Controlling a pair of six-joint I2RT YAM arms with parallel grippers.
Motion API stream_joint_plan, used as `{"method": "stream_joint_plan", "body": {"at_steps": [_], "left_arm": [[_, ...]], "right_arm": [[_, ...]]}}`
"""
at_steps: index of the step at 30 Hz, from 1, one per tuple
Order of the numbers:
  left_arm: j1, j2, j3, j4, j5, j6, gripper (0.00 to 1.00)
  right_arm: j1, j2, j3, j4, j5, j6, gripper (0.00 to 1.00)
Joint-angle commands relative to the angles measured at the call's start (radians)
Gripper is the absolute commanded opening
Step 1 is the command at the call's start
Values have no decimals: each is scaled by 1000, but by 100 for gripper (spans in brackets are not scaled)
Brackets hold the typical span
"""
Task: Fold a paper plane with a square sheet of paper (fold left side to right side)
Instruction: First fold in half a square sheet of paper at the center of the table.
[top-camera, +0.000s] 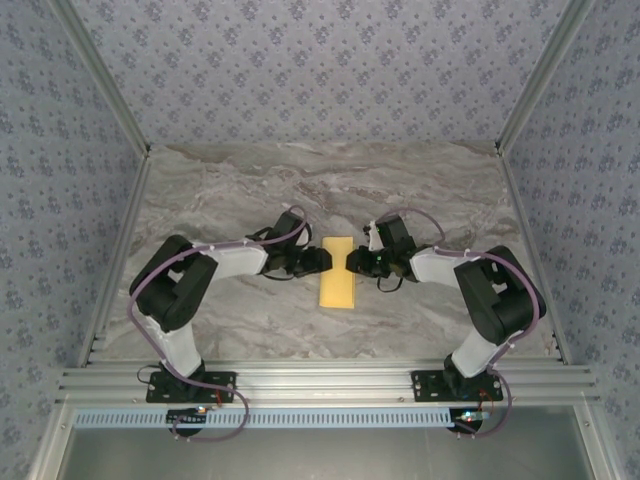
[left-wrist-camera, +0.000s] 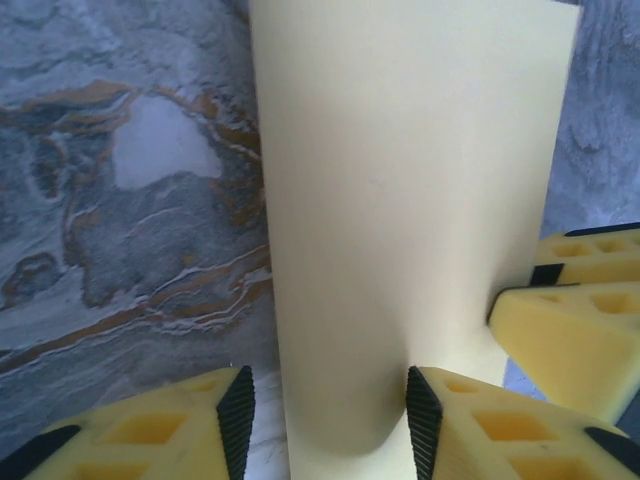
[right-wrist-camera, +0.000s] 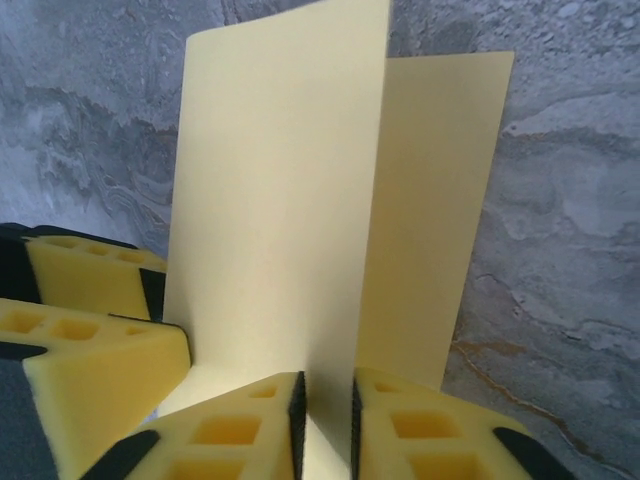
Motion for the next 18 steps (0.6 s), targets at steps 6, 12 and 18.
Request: {"method": "stream_joint_plan", "body": {"at_steps": [6, 12, 18], "left_arm": [[-27, 50, 69, -95, -36, 24, 45], [-39, 68, 104, -157, -70, 44, 45], [-41, 84, 113, -167, -75, 34, 46]], "right_arm": [[-10, -201, -30, -129, 191, -85, 49], [-33, -349, -89, -205, 287, -116, 59], [-45, -415, -125, -240, 303, -121, 60]]}}
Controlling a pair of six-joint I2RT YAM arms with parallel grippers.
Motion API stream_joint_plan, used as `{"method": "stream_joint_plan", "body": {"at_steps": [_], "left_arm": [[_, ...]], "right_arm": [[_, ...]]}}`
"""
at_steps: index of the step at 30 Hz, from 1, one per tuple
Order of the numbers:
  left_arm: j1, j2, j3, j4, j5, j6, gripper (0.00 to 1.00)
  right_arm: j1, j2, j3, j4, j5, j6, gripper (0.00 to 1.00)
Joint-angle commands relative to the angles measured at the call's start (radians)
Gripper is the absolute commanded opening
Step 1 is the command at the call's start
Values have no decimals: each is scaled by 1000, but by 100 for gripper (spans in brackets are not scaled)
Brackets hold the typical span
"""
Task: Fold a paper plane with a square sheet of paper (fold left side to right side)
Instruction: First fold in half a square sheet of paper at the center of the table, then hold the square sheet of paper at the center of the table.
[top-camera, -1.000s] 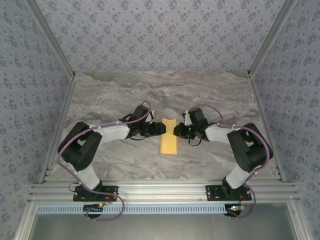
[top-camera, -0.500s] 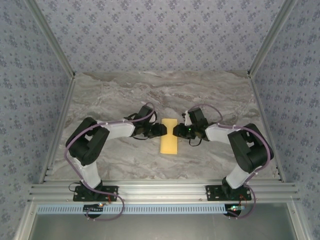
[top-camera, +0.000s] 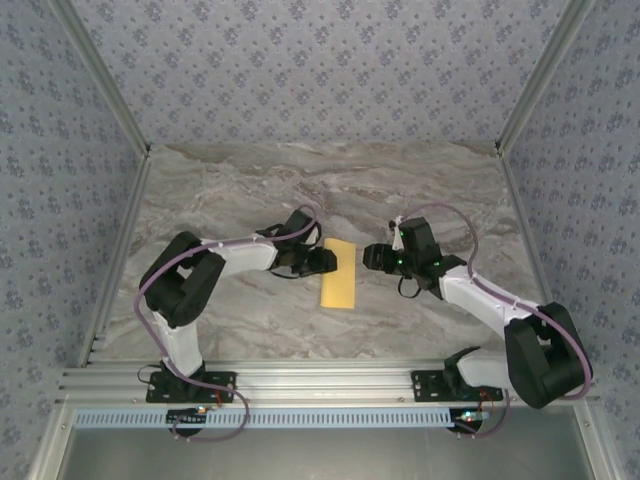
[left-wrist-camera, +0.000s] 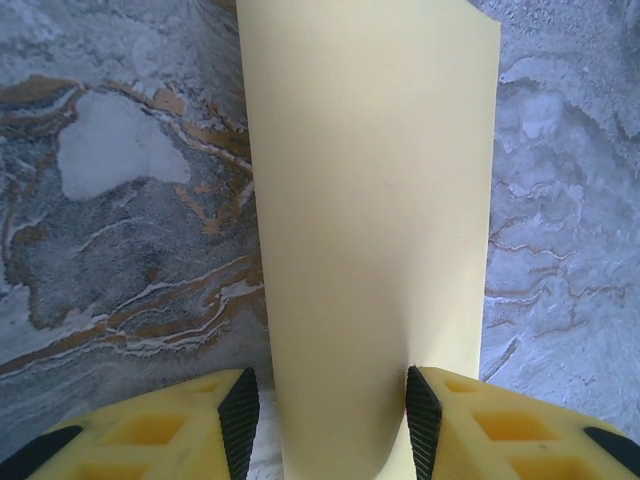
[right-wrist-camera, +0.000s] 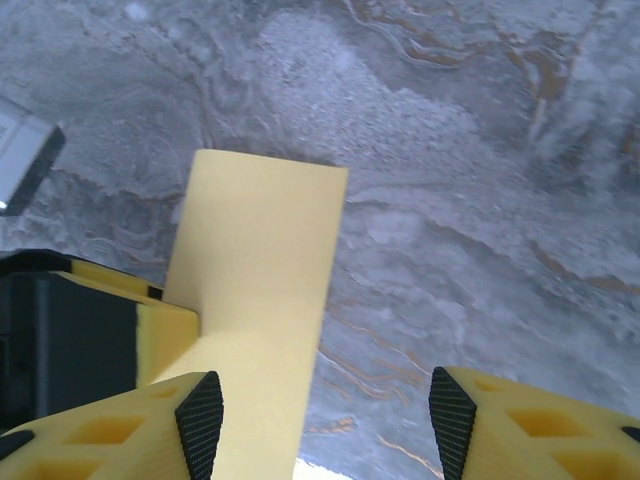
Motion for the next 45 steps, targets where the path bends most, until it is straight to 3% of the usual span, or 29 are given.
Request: {"method": "stream_joint_plan", "body": {"at_steps": [1, 25, 32, 35, 39, 42, 45], "left_arm": [[-8, 35, 22, -51, -21, 14, 47], [-11, 58, 38, -83, -39, 18, 47], [-17, 60, 44, -97, -49, 25, 47], [-20, 61, 46, -100, -52, 28, 47], [-20, 63, 47, -103, -55, 28, 47], [-22, 64, 46, -104, -55, 29, 47], [-22, 65, 47, -106, -55, 29, 47]], "right_arm": [[-6, -29, -19, -57, 43, -22, 60], [-5, -28, -38, -22, -18, -3, 62], [0, 13, -50, 68, -108, 54, 59], [2, 52, -58, 148, -168, 105, 53], [7, 138, -49, 253, -247, 171, 34], [24, 204, -17, 272, -266, 179, 20], [47, 255, 18, 269, -260, 176, 14]]}}
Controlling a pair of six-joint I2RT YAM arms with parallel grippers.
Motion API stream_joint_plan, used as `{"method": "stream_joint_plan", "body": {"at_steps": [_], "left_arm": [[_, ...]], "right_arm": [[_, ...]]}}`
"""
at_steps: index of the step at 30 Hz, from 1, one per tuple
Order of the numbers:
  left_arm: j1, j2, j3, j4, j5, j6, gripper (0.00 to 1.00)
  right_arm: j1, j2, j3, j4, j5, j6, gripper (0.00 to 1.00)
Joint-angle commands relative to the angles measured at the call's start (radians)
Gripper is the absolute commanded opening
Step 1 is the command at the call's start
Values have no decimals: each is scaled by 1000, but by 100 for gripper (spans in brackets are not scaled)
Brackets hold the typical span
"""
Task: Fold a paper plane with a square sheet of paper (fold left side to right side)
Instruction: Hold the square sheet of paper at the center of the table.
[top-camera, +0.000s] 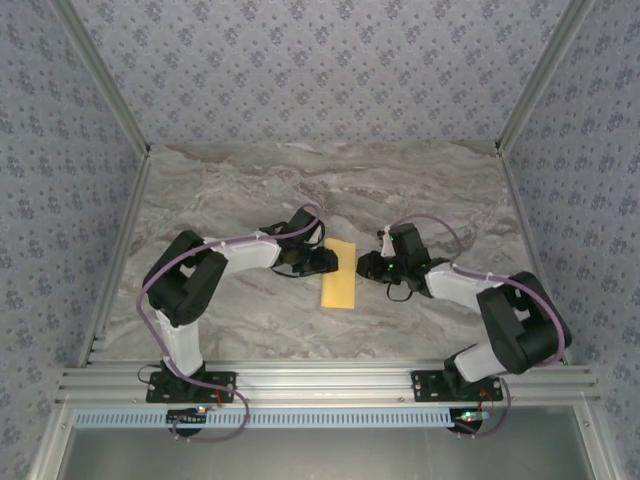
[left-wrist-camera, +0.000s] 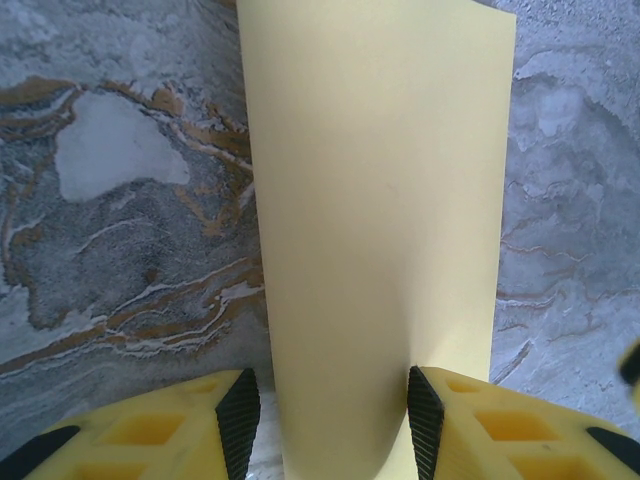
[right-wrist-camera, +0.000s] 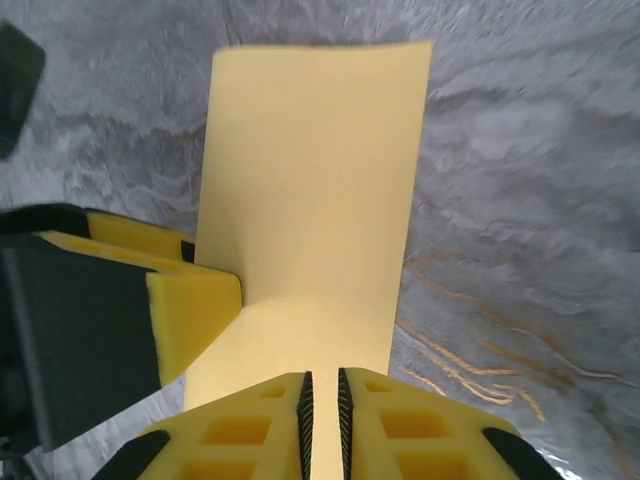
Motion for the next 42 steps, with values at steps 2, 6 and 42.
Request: {"method": "stream_joint_plan", "body": {"at_steps": [2, 6, 42], "left_arm": [[-8, 46, 6, -44, -28, 18, 47], [-9, 45, 5, -43, -29, 18, 47], [-4, -193, 8, -96, -32, 59, 50]], "right_arm": [[29, 64, 66, 40, -27, 17, 13], [45, 118, 97, 32, -23, 14, 12], [72, 265, 138, -183, 123, 3, 10]]}}
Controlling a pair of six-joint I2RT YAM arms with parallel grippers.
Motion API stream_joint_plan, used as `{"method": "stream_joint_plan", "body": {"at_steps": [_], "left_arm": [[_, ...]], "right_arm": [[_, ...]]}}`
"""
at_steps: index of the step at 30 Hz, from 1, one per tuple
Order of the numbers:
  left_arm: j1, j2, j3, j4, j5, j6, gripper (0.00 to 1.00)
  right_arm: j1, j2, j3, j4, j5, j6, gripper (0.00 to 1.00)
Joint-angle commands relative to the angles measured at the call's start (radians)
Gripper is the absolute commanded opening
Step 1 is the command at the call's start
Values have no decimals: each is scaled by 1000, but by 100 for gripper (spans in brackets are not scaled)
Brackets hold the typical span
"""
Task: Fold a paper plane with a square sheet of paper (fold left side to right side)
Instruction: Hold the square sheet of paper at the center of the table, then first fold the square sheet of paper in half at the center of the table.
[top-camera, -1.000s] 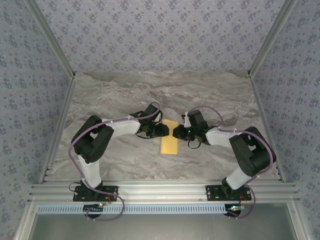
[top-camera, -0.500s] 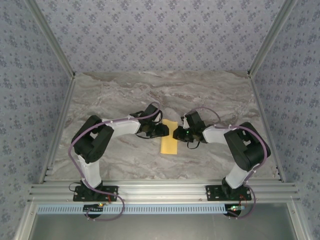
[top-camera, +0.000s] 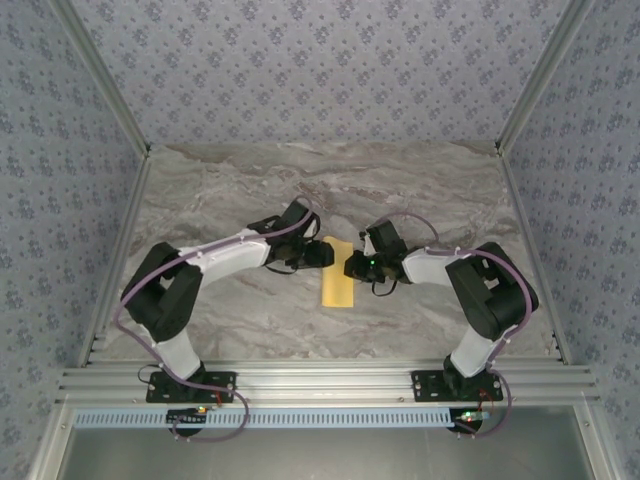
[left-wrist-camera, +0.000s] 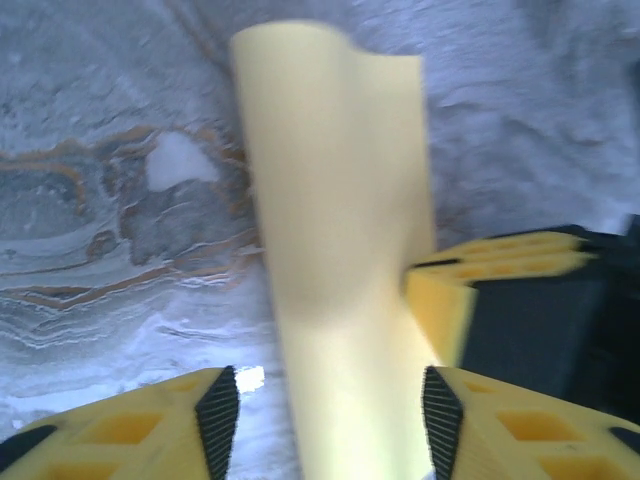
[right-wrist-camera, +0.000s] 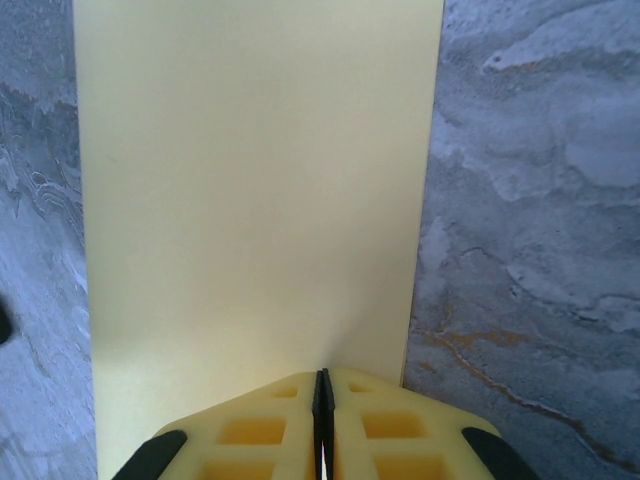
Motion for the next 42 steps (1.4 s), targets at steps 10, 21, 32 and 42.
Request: {"method": "stream_joint_plan", "body": {"at_steps": [10, 21, 32, 42], "left_arm": [[-4, 106, -34, 276, 286, -93, 28], [-4, 165, -56, 131, 126, -27, 25], [27, 116, -120, 113, 80, -12, 23], [80, -52, -186, 185, 166, 6, 22]], "right_arm": [[13, 48, 2, -145, 79, -13, 10], [20, 54, 16, -177, 90, -28, 10], [19, 49, 0, -228, 105, -64, 10], [24, 37, 6, -220, 94, -67, 10]]}}
